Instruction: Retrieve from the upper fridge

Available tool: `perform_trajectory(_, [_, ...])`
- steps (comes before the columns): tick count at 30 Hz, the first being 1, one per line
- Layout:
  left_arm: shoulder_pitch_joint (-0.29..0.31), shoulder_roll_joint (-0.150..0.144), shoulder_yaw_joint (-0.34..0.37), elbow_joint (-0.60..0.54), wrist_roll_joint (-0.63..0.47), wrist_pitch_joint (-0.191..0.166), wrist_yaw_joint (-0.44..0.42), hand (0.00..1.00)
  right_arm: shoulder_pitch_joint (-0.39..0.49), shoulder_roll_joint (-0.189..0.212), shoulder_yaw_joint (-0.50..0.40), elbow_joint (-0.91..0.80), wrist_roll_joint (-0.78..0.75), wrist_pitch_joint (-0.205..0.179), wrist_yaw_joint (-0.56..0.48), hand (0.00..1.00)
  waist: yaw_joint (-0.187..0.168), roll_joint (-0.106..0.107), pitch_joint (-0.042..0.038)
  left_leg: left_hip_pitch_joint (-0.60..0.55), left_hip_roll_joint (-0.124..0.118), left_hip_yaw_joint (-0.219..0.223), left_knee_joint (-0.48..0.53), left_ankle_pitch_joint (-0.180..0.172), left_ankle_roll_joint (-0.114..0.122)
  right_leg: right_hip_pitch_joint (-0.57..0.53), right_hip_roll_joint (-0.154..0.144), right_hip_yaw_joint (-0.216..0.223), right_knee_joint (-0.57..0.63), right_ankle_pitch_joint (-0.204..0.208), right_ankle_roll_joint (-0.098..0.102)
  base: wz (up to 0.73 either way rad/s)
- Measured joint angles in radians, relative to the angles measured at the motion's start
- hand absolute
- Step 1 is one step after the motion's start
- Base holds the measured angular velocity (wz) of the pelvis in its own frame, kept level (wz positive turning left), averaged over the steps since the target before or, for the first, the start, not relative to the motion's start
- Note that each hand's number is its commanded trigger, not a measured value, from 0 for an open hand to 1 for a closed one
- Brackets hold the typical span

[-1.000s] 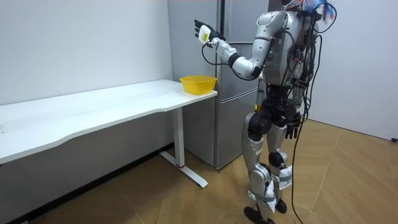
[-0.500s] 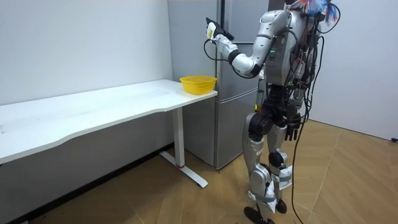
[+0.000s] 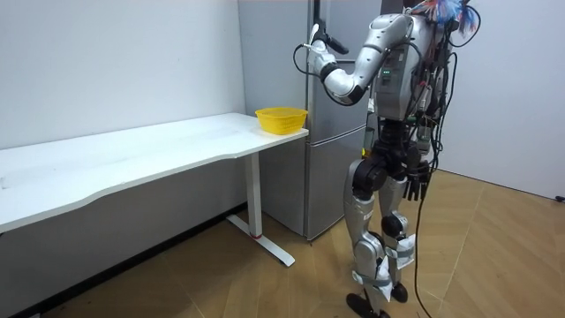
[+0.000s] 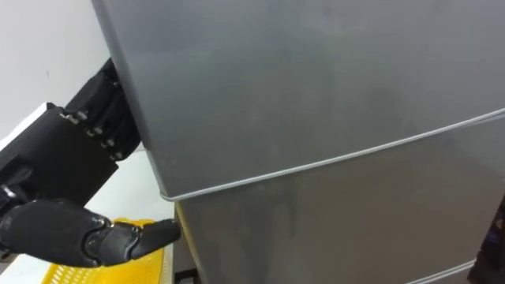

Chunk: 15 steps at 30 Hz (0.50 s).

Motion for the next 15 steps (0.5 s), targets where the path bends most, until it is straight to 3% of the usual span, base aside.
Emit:
perform_trajectory(8, [0.000,0.042,0.000,0.010,-0.008,0.029,-0.049,0.00,0.004,-0.017,0.004,-0.019,-0.001,0.026,0.025,0.00,0.018,0.010,0.0045,0.012,-0.002,0.012,-0.002,0.000,0.000,0.007,-0.001,0.021,0.003,0.000,0.000,-0.02])
perform_trajectory(15, [0.000,0.044,-0.002,0.019,-0.008,0.044,-0.058,0.00,0.005,-0.032,0.040,-0.059,-0.003,0.027,0.027,0.00,0.017,0.017,0.0065,0.010,-0.002,0.021,0.002,0.000,0.000,0.003,-0.003,0.020,0.015,-0.003,0.002,0.00])
